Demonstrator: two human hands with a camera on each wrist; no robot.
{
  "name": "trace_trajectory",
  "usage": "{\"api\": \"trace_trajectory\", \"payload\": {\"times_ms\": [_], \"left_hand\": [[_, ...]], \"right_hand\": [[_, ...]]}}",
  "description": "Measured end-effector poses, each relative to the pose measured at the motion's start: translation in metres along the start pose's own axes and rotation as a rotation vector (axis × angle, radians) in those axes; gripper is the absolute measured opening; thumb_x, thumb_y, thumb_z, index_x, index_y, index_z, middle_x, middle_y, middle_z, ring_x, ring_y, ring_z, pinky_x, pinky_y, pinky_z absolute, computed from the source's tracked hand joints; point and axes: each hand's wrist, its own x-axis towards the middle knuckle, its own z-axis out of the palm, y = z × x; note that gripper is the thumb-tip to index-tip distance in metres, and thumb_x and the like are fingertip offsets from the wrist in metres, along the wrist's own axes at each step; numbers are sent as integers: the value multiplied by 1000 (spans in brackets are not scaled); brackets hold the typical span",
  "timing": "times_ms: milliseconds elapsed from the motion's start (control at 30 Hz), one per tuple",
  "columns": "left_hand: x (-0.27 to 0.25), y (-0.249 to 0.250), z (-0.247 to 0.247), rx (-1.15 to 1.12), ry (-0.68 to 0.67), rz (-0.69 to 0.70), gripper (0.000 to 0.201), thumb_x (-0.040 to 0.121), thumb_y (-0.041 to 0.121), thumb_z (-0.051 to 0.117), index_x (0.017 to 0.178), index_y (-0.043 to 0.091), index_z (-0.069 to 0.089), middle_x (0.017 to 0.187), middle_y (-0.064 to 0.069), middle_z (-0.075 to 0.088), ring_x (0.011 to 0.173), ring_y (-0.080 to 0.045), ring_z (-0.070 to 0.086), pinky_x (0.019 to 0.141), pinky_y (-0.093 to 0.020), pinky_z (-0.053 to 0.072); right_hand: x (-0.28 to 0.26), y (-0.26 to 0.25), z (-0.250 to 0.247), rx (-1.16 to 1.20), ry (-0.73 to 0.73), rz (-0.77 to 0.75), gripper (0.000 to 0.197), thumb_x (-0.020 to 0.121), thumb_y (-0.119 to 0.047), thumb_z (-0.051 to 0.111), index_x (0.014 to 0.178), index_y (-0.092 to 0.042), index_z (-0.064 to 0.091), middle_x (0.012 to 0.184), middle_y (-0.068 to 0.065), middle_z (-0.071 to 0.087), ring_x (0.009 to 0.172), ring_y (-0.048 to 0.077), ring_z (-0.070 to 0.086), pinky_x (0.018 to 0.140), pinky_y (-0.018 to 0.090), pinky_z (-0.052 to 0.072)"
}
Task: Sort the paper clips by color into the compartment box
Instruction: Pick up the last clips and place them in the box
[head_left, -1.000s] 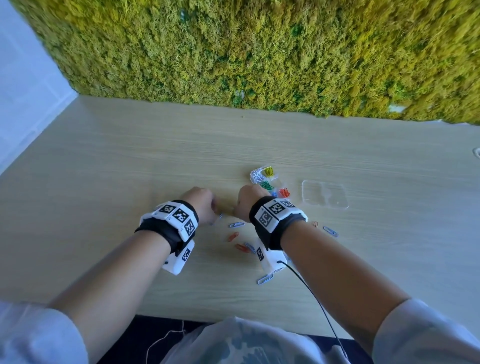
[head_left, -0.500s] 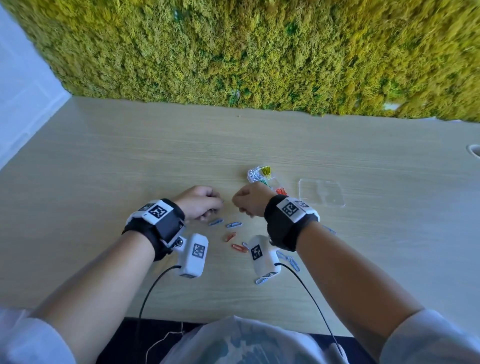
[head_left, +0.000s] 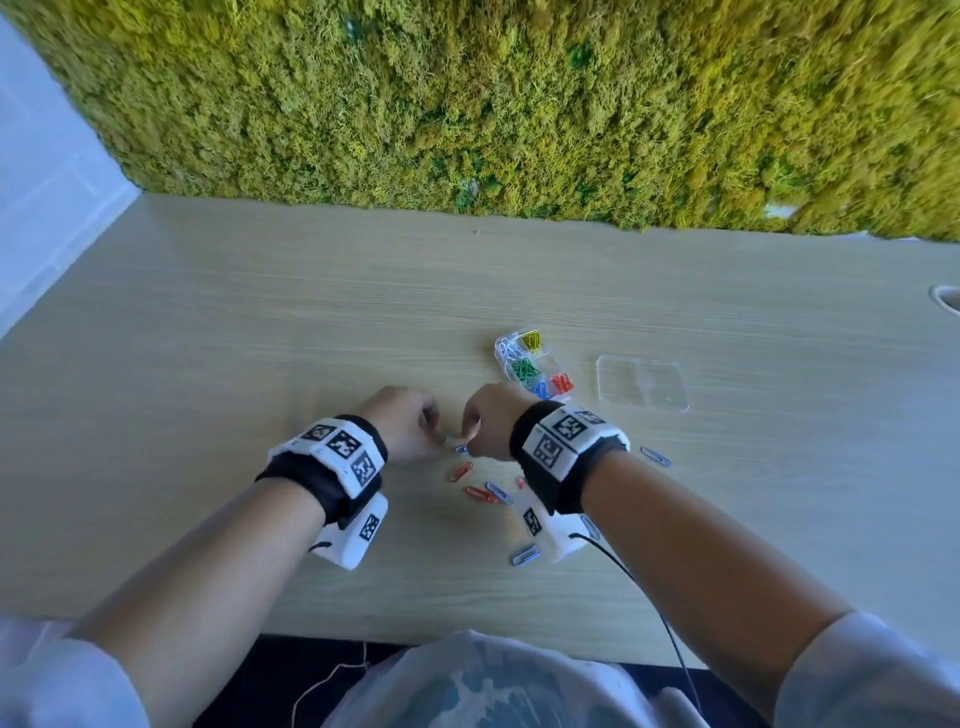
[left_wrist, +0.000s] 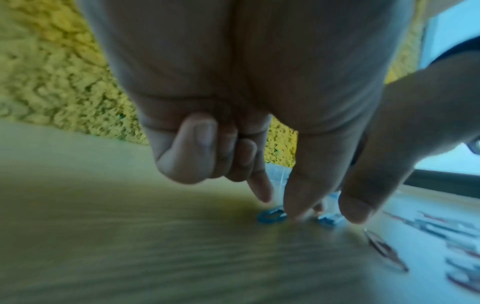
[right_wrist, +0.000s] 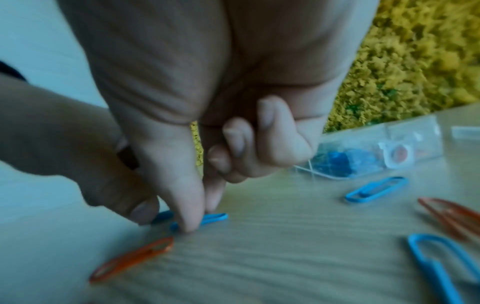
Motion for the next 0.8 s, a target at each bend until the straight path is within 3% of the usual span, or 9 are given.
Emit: {"api": "trace_trajectory", "payload": {"times_ms": [67, 133, 233, 367, 500, 567, 633, 733, 800], "left_hand": [[1, 2, 2, 101, 8, 14, 14, 78, 24, 67, 91, 20, 64, 90, 3, 59, 91, -19, 60, 76, -27, 47], [3, 3, 3, 158, 11, 18, 6, 78, 23, 65, 84, 22, 64, 96, -1, 65, 92, -21, 62, 77, -28, 49], [6, 6, 5, 221, -15, 22, 7, 77, 22, 64, 73, 24, 59, 91, -2, 67, 83, -20, 59, 71, -26, 46], [8, 6, 8, 167, -76, 17, 15, 71, 29, 68, 67, 23, 56, 82, -2, 64, 77, -20, 59, 66, -28, 46], [11, 14, 7, -180, -93, -18, 15, 79, 24, 60, 68, 19, 53, 66, -2, 55, 60, -19, 49, 59, -27, 39], [15, 24, 6, -435, -107, -24, 18, 82, 13, 52, 65, 17, 49, 58, -3, 50, 51, -19, 43, 51, -25, 34], [20, 37, 6, -573, -77, 4, 19, 81, 8, 47, 64, 16, 45, 59, -6, 45, 51, -19, 39, 47, -24, 29], [28, 62, 2, -502, -48, 73, 13, 84, 11, 43, 72, 16, 45, 60, -2, 44, 54, -19, 41, 48, -24, 32], [36, 77, 1, -415, -37, 122, 10, 86, 13, 42, 77, 16, 45, 59, 2, 44, 55, -18, 42, 49, -24, 35]], "right_hand": [[3, -3, 5, -80, 4, 23, 26, 87, -30, 60, 105, -14, 71, 107, 4, 69, 96, 21, 66, 85, 34, 57], [4, -5, 8, -92, 27, 57, 25, 86, -27, 60, 102, -13, 70, 101, 6, 69, 88, 22, 66, 79, 34, 59], [3, -4, 11, -83, 28, 85, 27, 84, -32, 61, 98, -11, 70, 91, 6, 68, 79, 22, 66, 73, 32, 59], [-2, 6, 11, 72, 10, 107, 34, 80, -38, 64, 97, -9, 69, 94, 4, 68, 82, 20, 65, 76, 31, 57], [-17, 24, 2, 430, 83, 127, 16, 82, -31, 64, 76, -17, 59, 77, -3, 58, 70, 13, 55, 61, 24, 46], [-23, 33, -2, 643, 118, 145, 15, 82, -17, 61, 69, -18, 55, 63, -3, 57, 55, 12, 50, 50, 18, 43], [-30, 42, -4, 919, 141, 187, 17, 84, -3, 54, 71, -15, 56, 54, 0, 53, 46, 14, 44, 45, 21, 40], [-41, 57, -5, 1303, 185, 260, 26, 88, 7, 43, 77, -10, 60, 46, 1, 46, 41, 13, 38, 39, 18, 37], [-49, 65, -6, 1439, 226, 298, 30, 88, 10, 38, 76, -7, 60, 54, 6, 42, 46, 14, 37, 38, 15, 36]]}}
